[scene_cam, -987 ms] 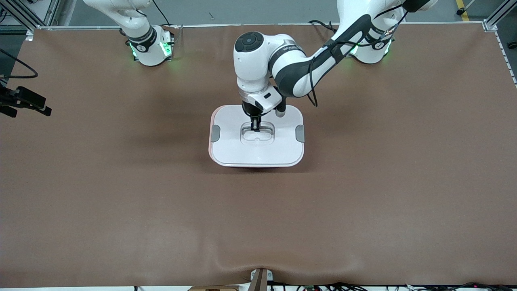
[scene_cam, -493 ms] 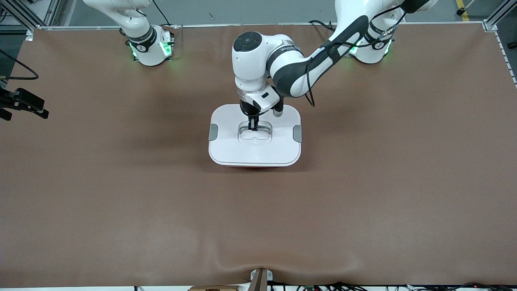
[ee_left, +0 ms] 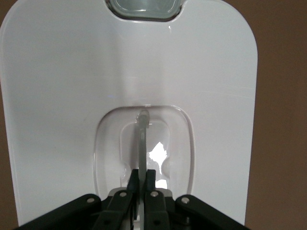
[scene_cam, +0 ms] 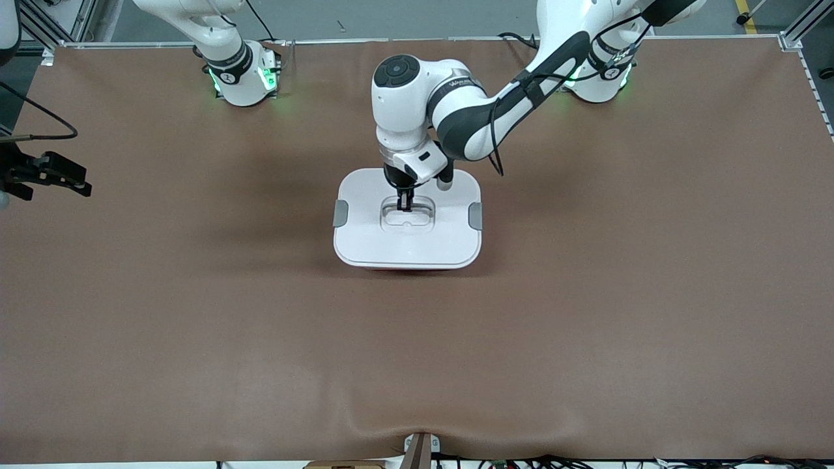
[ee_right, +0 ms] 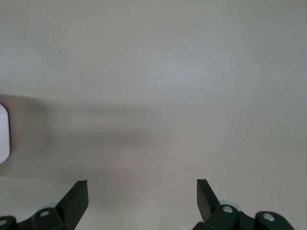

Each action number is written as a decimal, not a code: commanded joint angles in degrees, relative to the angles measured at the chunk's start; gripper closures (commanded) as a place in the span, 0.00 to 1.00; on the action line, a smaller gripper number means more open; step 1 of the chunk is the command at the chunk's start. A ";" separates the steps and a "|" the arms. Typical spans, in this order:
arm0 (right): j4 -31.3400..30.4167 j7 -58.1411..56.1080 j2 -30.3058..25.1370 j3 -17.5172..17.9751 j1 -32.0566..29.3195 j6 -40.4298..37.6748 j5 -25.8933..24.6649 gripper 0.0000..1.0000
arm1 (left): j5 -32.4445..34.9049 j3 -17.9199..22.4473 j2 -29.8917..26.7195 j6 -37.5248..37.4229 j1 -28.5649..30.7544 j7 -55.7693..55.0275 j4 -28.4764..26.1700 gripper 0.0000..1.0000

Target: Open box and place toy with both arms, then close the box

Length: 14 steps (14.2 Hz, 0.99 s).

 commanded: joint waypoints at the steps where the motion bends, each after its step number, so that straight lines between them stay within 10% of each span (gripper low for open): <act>1: 0.90 0.07 0.02 0.41 -2.50 0.15 0.56 0.00 | 2.56 0.29 0.69 0.22 -1.07 -7.31 1.41 1.00; 14: 1.25 -0.19 0.11 0.49 -2.77 -1.08 4.78 0.00 | 2.64 0.29 0.43 -0.58 -0.98 -7.31 -0.88 1.00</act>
